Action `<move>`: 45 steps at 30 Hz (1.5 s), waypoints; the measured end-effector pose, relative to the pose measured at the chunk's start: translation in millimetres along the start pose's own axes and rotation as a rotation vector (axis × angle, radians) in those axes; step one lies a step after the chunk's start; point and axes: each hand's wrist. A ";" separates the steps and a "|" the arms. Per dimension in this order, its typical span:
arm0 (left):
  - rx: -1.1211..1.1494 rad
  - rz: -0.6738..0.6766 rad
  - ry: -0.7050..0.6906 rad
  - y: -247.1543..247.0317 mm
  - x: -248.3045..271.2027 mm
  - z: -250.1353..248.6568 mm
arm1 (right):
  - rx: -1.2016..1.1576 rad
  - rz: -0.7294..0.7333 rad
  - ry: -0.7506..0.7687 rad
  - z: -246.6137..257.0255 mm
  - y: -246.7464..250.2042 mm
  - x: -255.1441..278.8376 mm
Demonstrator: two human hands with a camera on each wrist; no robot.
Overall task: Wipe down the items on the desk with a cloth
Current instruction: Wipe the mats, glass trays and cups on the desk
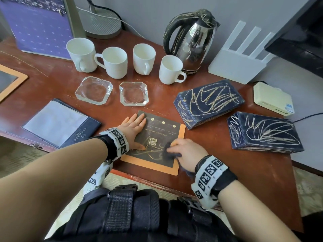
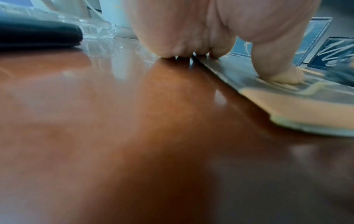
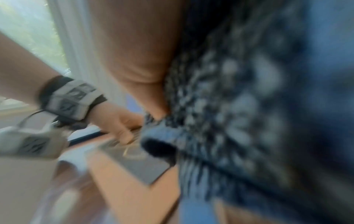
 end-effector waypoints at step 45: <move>-0.003 -0.048 0.032 -12.6 0.4 1.1 | -0.054 -0.135 -0.052 34.5 -2.3 -24.4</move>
Point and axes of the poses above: each hand's wrist, its own x-axis away from the middle knuckle, its own y-axis out of the back of the hand, z = x × y, and after that the axes turned 14 degrees about -y, right-handed
